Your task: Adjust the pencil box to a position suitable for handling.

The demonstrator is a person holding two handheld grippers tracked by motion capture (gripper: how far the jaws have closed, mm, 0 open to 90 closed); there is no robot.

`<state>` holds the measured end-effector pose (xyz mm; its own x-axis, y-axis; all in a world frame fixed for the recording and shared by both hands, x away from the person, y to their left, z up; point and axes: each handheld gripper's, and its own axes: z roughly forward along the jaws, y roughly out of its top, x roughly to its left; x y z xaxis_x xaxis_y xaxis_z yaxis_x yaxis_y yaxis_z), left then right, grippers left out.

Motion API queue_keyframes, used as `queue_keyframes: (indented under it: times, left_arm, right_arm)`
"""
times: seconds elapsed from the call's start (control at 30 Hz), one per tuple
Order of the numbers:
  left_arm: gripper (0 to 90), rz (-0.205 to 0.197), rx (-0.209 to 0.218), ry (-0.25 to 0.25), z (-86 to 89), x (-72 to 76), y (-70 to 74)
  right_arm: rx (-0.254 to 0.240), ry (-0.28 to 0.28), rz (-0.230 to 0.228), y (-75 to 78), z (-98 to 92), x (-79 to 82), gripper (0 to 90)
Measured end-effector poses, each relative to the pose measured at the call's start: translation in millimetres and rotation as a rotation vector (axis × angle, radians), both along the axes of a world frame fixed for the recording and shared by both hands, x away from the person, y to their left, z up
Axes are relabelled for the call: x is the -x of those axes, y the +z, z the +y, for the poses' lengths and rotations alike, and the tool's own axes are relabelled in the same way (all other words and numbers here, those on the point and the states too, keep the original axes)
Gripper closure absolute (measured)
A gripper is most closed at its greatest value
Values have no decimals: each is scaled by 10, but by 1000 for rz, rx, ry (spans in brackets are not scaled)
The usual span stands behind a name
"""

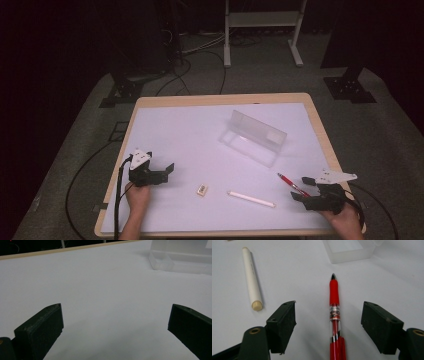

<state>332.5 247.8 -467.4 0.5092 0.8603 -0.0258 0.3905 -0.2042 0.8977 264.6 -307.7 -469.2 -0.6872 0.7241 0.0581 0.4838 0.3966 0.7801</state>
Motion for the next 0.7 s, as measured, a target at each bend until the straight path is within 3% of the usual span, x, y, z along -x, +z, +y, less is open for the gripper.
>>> queue_keyframes:
  times: [0.23, 0.43, 0.7]
  left_arm:
    - [0, 3, -6, 1, -12, 4, -3]
    - [0, 3, -10, -2, -19, 9, -8]
    - [0, 4, -14, -5, -16, 13, -4]
  right_arm:
    - [-20, 33, 19, 86, 90, -77, 256]
    - [-21, 60, 16, 145, 162, -140, 196]
    - [14, 101, 11, 272, 348, -283, 184]
